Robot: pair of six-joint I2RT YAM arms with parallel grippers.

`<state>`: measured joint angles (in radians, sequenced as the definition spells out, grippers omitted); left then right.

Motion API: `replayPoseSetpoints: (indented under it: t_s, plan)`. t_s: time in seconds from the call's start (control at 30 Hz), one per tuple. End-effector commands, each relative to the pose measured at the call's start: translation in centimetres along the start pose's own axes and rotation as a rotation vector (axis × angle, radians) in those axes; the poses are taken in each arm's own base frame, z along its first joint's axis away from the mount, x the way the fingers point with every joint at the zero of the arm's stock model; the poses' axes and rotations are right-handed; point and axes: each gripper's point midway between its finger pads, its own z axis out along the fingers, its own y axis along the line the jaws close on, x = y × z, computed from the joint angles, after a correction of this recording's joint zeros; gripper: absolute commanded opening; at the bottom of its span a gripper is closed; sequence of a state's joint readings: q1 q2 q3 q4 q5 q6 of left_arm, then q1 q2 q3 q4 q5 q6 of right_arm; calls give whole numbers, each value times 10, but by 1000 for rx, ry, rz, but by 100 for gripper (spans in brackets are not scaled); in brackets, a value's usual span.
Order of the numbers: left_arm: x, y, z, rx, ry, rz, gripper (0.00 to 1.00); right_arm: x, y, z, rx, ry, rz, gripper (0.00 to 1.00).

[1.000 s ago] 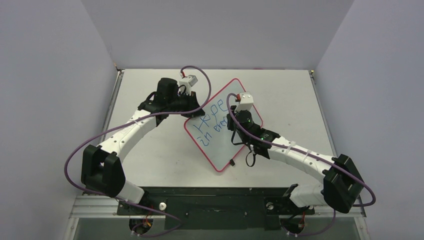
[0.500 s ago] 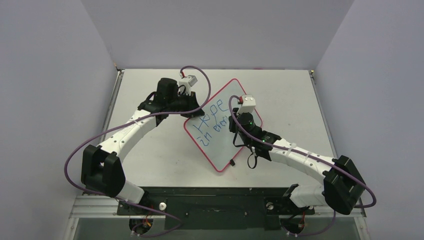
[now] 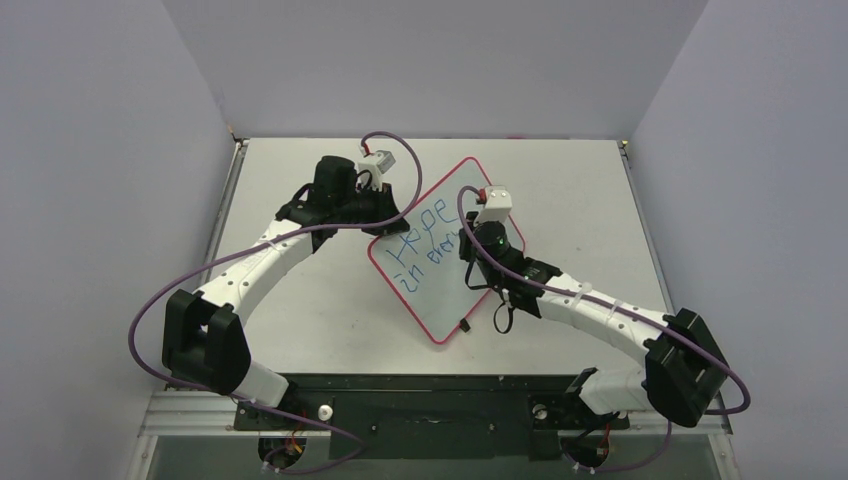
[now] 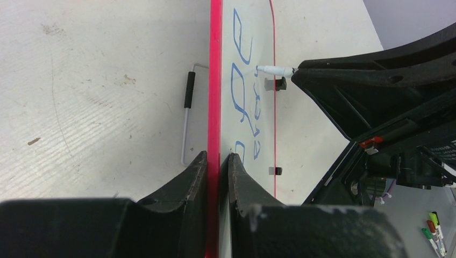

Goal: Write a sentence on the whiteboard

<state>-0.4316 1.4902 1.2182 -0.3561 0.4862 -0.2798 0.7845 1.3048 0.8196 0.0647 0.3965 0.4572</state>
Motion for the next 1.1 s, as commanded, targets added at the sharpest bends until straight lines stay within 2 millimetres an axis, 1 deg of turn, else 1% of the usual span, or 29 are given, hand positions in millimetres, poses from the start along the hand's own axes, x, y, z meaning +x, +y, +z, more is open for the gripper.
replayPoseSetpoints:
  t_s: [0.0,0.17,0.43,0.63,0.9,1.03,1.07]
  plan:
    - [-8,9,-9,-74,-24,103,0,-28,2,6,13,-52,20,0]
    - [-7,8,-9,-74,-20,104,0,-37,6,9,6,-64,26,0]
    - [-8,7,-10,-74,-24,107,0,-29,9,10,-15,-42,27,0]
    - [-9,7,-12,-75,-33,108,0,-13,5,8,-18,-12,27,0]
    - [-10,6,-12,-72,-35,109,0,4,-1,2,-21,19,32,0]
    - [-9,5,-13,-71,-36,110,0,18,-5,-1,-22,46,34,0]
    - [-10,4,-13,-69,-38,111,0,19,-5,-2,-23,47,38,0]
